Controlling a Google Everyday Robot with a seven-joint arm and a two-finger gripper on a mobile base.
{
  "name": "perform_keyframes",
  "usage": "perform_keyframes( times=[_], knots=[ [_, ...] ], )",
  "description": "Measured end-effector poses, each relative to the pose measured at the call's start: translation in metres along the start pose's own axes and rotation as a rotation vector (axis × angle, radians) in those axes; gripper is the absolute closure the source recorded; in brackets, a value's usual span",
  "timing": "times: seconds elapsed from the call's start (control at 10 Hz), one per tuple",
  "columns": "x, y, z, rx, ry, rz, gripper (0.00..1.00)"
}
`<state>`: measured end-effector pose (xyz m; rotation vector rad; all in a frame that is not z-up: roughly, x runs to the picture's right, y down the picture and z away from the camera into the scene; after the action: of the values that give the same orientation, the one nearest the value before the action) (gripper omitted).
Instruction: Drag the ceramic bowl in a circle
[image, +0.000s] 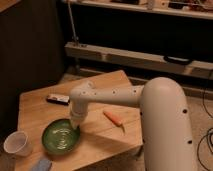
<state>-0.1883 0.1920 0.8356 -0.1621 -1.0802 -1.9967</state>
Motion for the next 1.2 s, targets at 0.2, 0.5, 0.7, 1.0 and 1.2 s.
perform_keyframes(
  times=[0.2,0.5,0.7,1.0,1.2],
  knots=[
    [0.052,0.008,-0.006,-0.026,0.04,-0.051,0.82],
    [0.095,0.05,-0.03,-0.107,0.077,-0.056,0.82],
    [0.096,0.076,-0.047,-0.164,0.091,-0.029,0.82],
    [0.051,0.107,-0.078,-0.252,0.085,0.028,0.82],
    [0.001,0.132,-0.104,-0.327,0.059,0.076,0.82]
  ],
)
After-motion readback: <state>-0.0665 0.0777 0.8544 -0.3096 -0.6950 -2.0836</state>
